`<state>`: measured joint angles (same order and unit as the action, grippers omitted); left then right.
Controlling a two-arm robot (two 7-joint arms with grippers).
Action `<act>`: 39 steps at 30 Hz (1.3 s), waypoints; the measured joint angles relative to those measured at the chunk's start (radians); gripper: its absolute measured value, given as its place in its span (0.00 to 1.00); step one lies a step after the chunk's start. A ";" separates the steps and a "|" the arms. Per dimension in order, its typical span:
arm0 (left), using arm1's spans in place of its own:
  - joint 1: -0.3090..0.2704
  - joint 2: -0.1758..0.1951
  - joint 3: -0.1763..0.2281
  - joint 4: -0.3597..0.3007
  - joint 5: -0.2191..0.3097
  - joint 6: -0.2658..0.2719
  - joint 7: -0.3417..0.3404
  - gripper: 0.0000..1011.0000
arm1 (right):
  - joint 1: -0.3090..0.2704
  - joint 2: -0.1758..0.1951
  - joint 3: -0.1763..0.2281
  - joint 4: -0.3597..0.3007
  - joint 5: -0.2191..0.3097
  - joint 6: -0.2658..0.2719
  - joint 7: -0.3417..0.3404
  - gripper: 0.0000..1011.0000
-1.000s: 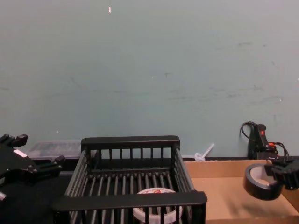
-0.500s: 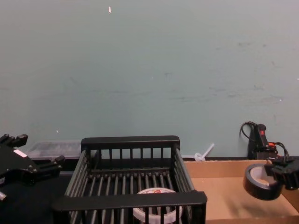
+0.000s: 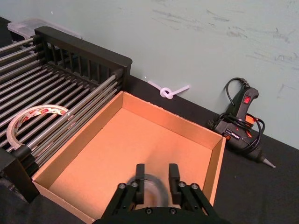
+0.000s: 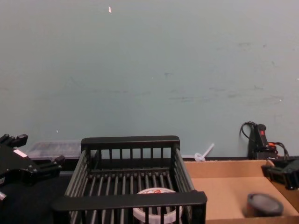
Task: Pick up the white tape and place it into the black box , Pick up the silver tape and place it into the brown box.
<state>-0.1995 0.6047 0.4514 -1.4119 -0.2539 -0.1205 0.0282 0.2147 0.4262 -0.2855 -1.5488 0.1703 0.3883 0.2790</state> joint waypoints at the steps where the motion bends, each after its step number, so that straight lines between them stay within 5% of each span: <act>1: 0.000 0.000 0.000 0.000 0.000 0.000 0.000 0.99 | 0.000 0.000 0.000 0.000 0.000 0.000 0.000 0.33; 23: 0.000 0.000 0.000 0.000 0.000 0.000 0.000 0.99 | 0.000 -0.001 0.001 0.000 -0.001 -0.001 0.000 0.97; 31: 0.000 0.000 0.000 0.000 0.000 0.000 0.000 0.99 | -0.025 -0.033 0.027 -0.015 -0.043 -0.050 -0.055 0.99; 39: 0.000 0.000 0.000 0.000 0.000 0.000 0.000 0.99 | -0.072 -0.075 0.049 -0.013 -0.133 -0.170 -0.180 0.99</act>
<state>-0.1996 0.6047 0.4514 -1.4119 -0.2539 -0.1205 0.0283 0.1426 0.3512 -0.2364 -1.5621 0.0378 0.2184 0.0993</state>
